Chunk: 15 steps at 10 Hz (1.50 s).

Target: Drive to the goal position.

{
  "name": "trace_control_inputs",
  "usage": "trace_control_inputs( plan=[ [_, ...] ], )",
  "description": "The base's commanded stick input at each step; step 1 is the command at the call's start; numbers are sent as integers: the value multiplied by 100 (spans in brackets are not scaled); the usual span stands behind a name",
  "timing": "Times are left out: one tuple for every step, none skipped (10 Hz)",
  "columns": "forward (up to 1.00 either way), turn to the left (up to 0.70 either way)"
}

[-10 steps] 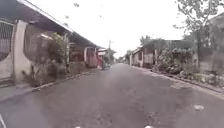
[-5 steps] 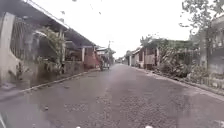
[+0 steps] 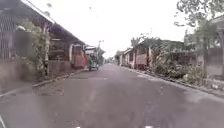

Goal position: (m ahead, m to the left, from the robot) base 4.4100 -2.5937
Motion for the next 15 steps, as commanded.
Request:
trace_control_inputs(
  plan=[
    [100, 0],
    [100, 0],
    [100, 0],
    [100, 0],
    [100, 0],
    [100, 0],
    [100, 0],
    [100, 0],
    [100, 0],
    [100, 0],
    [100, 0],
    [100, 0],
    [100, 0],
    [100, 0],
    [100, 0]
  ],
)
